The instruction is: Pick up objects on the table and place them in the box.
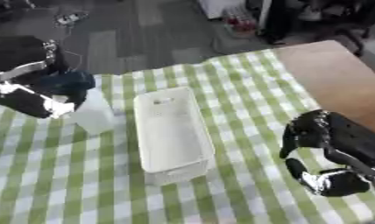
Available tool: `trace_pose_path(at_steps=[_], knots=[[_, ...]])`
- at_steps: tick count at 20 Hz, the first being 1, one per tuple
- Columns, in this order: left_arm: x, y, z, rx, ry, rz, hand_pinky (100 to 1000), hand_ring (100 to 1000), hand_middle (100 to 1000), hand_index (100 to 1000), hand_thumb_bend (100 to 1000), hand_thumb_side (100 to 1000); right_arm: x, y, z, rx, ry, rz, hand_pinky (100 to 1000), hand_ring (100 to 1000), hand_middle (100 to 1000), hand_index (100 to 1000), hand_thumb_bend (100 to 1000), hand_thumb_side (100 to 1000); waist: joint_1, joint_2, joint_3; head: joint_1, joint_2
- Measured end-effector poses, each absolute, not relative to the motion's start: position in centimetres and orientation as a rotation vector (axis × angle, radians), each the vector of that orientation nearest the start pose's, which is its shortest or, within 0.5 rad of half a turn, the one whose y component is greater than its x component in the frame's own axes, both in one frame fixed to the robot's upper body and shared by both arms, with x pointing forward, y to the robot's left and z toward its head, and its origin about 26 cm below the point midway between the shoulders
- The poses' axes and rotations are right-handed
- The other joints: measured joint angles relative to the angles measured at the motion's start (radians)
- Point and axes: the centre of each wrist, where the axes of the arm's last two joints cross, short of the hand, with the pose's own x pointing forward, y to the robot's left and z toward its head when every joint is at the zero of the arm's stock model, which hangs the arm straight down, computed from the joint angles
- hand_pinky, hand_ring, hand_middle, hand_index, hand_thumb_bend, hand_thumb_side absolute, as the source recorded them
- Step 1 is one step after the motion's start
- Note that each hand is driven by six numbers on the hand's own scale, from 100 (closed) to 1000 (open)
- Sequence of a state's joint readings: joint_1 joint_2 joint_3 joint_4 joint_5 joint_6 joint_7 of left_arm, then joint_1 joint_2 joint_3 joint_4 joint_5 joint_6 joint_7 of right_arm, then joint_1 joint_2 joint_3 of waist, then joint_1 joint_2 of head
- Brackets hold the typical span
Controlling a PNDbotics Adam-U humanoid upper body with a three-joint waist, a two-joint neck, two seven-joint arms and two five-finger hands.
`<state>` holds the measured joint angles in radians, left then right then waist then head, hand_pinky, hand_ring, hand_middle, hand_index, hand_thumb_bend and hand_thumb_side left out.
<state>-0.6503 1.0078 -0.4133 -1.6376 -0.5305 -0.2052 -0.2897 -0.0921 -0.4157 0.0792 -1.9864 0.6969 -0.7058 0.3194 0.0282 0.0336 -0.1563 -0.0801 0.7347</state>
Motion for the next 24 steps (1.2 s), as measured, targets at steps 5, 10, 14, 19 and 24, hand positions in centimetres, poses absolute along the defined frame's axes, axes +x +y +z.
trace_pose_path(at_steps=[5, 10, 14, 19, 24], knots=[[35.6, 31.9, 26.3, 0.988, -1.596, -1.842, 100, 100, 100, 319, 100, 559, 27.5, -27.6, 14.0, 0.664, 2.682, -2.052, 379, 438, 457, 546, 100, 837, 0.0, 0.0, 0.005, 0.0, 0.0], [35.1, 31.7, 27.1, 0.996, -1.611, -1.833, 100, 100, 100, 315, 100, 562, 27.4, -27.6, 14.0, 0.671, 2.678, -2.06, 379, 439, 457, 546, 100, 837, 0.001, -0.002, 0.014, -0.008, 0.0], [34.2, 31.2, 28.6, 0.992, -1.642, -1.818, 100, 100, 100, 315, 100, 565, 27.3, -27.7, 13.8, 0.676, 2.68, -2.069, 379, 440, 458, 547, 100, 837, 0.002, -0.007, 0.023, -0.009, -0.001], [33.0, 30.3, 30.7, 0.981, -1.692, -1.808, 100, 100, 100, 311, 100, 567, 27.3, -27.9, 13.8, 0.686, 2.668, -2.084, 379, 440, 458, 547, 100, 838, 0.006, -0.009, 0.029, -0.017, -0.002], [32.0, 29.8, 32.0, 0.959, -1.74, -1.789, 100, 100, 100, 311, 100, 568, 27.2, -27.9, 13.6, 0.691, 2.669, -2.091, 379, 441, 458, 547, 100, 838, 0.006, -0.011, 0.03, -0.018, -0.002]])
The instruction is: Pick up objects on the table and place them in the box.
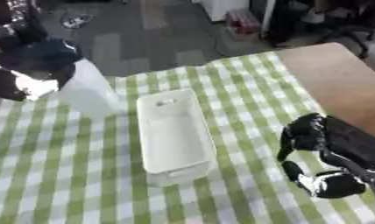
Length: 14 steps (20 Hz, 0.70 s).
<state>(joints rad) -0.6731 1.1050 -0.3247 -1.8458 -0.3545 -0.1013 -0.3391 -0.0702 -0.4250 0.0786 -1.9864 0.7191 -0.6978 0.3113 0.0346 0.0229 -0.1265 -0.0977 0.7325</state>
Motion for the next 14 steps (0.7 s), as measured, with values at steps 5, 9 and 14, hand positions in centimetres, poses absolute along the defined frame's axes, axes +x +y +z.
trace_pose_path(at_steps=[5, 9, 14], knots=[[31.4, 29.3, 32.8, -1.269, 2.378, 2.385, 100, 100, 100, 311, 100, 570, 27.2, -27.9, 13.6, 0.696, 2.669, -2.092, 379, 441, 458, 547, 100, 838, 0.0, -0.003, 0.003, 0.0, 0.0], [31.0, 29.2, 33.4, -1.269, 2.389, 2.364, 100, 100, 100, 308, 100, 571, 27.2, -27.9, 13.6, 0.697, 2.668, -2.093, 379, 441, 458, 547, 100, 838, 0.002, -0.003, 0.005, 0.0, -0.001], [30.8, 29.0, 34.4, -1.272, 2.428, 2.302, 100, 100, 100, 312, 100, 571, 27.1, -28.0, 13.4, 0.699, 2.668, -2.104, 379, 442, 459, 548, 100, 838, 0.004, -0.005, 0.009, 0.0, -0.001]])
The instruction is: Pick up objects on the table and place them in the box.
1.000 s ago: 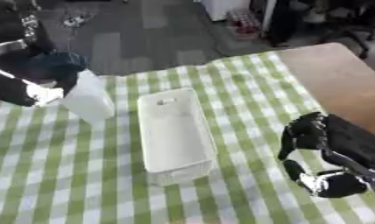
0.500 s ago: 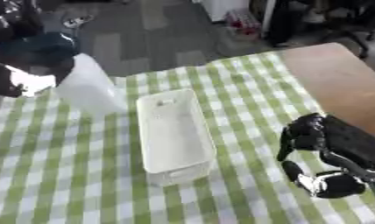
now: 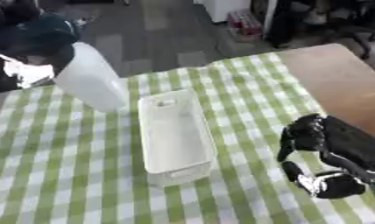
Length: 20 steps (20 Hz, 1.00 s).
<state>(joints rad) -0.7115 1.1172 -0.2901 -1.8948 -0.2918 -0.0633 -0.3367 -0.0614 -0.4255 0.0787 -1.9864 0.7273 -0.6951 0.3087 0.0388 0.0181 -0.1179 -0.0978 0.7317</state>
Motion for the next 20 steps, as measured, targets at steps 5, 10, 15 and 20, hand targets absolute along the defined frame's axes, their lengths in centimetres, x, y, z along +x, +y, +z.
trace_pose_path(at_steps=[5, 10, 15, 20], knots=[[30.4, 29.0, 35.1, -1.293, 2.416, 2.28, 100, 100, 100, 316, 100, 572, 27.1, -28.1, 13.5, 0.705, 2.656, -2.114, 379, 442, 459, 548, 100, 837, 0.002, -0.004, 0.003, -0.001, -0.011], [30.2, 28.7, 35.6, -1.292, 2.41, 2.257, 100, 100, 100, 312, 100, 573, 27.1, -28.1, 13.5, 0.706, 2.654, -2.116, 379, 442, 459, 548, 100, 837, 0.005, -0.004, 0.003, -0.017, -0.023], [29.8, 28.1, 36.3, -1.231, 2.439, 2.235, 100, 100, 100, 304, 100, 575, 27.1, -28.1, 13.5, 0.706, 2.654, -2.116, 379, 441, 459, 548, 100, 837, 0.006, -0.005, 0.003, -0.021, -0.025], [29.4, 26.9, 36.4, -1.058, 2.48, 2.257, 100, 100, 100, 298, 100, 579, 27.1, -28.1, 13.5, 0.704, 2.653, -2.117, 379, 442, 459, 548, 100, 838, 0.008, -0.005, 0.002, -0.021, -0.025]])
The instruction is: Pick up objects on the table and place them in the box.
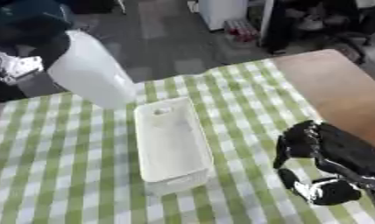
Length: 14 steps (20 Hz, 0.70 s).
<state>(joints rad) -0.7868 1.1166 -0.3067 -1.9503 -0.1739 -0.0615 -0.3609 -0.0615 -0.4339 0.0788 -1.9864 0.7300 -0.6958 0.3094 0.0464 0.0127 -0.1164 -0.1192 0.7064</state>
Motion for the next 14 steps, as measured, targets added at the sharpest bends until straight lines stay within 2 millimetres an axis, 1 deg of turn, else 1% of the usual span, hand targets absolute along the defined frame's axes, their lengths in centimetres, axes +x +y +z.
trace_pose_path(at_steps=[7, 10, 14], knots=[[29.1, 25.2, 36.4, -0.817, 2.538, 2.184, 100, 100, 100, 295, 100, 584, 27.2, -28.1, 13.8, 0.69, 2.646, -2.107, 379, 439, 457, 548, 100, 834, 0.004, 0.0, -0.016, 0.001, 0.0], [29.4, 24.9, 36.1, -0.773, 2.542, 2.178, 100, 100, 100, 295, 100, 585, 27.4, -28.1, 14.1, 0.676, 2.644, -2.095, 379, 438, 457, 549, 100, 833, 0.007, 0.0, -0.023, 0.001, 0.001], [30.0, 25.1, 35.7, -0.758, 2.556, 2.175, 100, 100, 100, 298, 100, 588, 27.6, -28.0, 14.4, 0.656, 2.642, -2.086, 379, 437, 457, 549, 100, 833, 0.009, 0.0, -0.033, 0.002, 0.001]])
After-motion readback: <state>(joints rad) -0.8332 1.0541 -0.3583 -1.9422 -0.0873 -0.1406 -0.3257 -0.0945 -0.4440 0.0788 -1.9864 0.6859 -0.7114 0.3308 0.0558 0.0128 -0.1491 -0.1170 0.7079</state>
